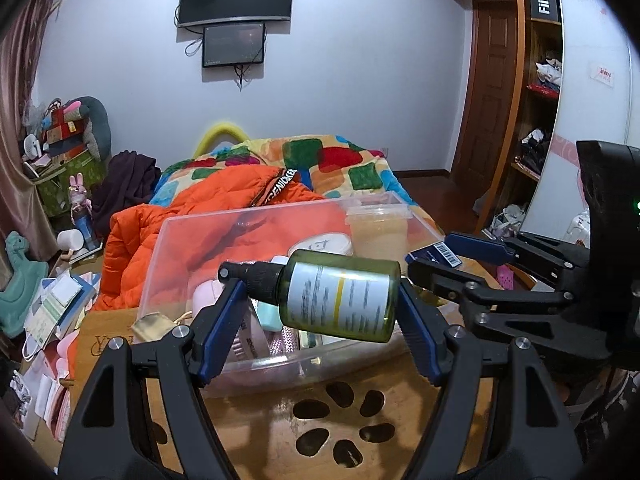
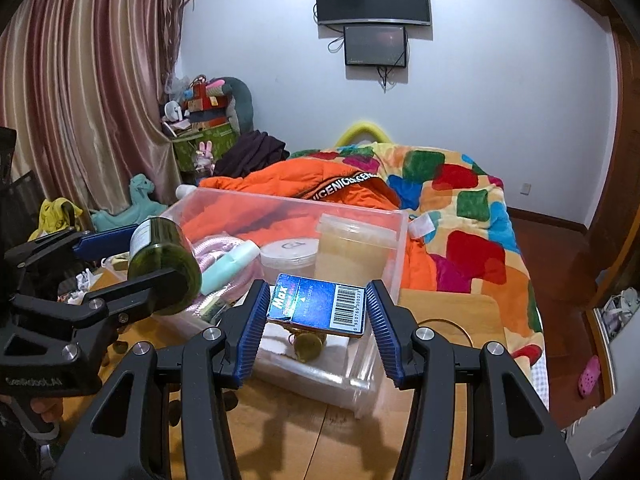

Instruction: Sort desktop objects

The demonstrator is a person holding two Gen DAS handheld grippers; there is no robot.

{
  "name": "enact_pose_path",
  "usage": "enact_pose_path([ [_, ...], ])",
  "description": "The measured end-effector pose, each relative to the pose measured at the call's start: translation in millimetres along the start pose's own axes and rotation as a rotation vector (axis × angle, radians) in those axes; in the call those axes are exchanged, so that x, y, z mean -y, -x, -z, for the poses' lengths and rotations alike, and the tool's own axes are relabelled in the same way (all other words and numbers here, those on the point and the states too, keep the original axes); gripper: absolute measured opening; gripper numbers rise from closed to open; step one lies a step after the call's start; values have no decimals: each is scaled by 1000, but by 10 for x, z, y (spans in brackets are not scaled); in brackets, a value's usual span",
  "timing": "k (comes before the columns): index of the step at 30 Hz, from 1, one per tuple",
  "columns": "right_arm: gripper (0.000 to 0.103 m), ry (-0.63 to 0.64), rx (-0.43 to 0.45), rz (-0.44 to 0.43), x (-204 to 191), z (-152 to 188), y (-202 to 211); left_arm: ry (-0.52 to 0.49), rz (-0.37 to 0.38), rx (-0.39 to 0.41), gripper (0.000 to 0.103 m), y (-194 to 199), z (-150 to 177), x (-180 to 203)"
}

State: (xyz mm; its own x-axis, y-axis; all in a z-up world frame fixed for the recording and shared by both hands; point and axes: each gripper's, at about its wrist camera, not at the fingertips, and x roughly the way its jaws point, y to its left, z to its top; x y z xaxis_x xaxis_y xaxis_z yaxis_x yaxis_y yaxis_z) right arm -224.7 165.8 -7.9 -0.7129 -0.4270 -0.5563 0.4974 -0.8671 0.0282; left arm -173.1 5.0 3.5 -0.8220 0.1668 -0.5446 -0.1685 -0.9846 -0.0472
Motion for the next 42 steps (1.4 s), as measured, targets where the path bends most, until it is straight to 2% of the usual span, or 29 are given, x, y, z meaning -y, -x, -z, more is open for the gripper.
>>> enact_pose_path([
  [10, 47, 59, -36, 13, -75, 15, -196, -18, -8, 1, 73, -59, -20, -14],
  [19, 48, 59, -44, 25, -64, 5, -186, 14, 8, 8, 75, -1, -52, -75],
  [22, 56, 57, -35, 32, -68, -12, -140, 14, 7, 23, 76, 69, -59, -81],
  [23, 60, 58, -26, 38, -73, -16, -112, 12, 3, 30, 79, 93, -64, -82],
  [26, 65, 67, -9, 56, -103, -29, -44, 8, -15, 56, 86, 187, -78, -83],
  [33, 84, 71, 25, 111, -151, -50, 139, 2, -51, 89, 95, 401, -65, -99],
  [40, 89, 57, 20, 145, -192, -28, 297, 18, -77, 102, 98, 595, 30, -131],
  [42, 103, 45, 25, 145, -206, -8, 360, 25, -82, 106, 99, 647, 63, -145],
])
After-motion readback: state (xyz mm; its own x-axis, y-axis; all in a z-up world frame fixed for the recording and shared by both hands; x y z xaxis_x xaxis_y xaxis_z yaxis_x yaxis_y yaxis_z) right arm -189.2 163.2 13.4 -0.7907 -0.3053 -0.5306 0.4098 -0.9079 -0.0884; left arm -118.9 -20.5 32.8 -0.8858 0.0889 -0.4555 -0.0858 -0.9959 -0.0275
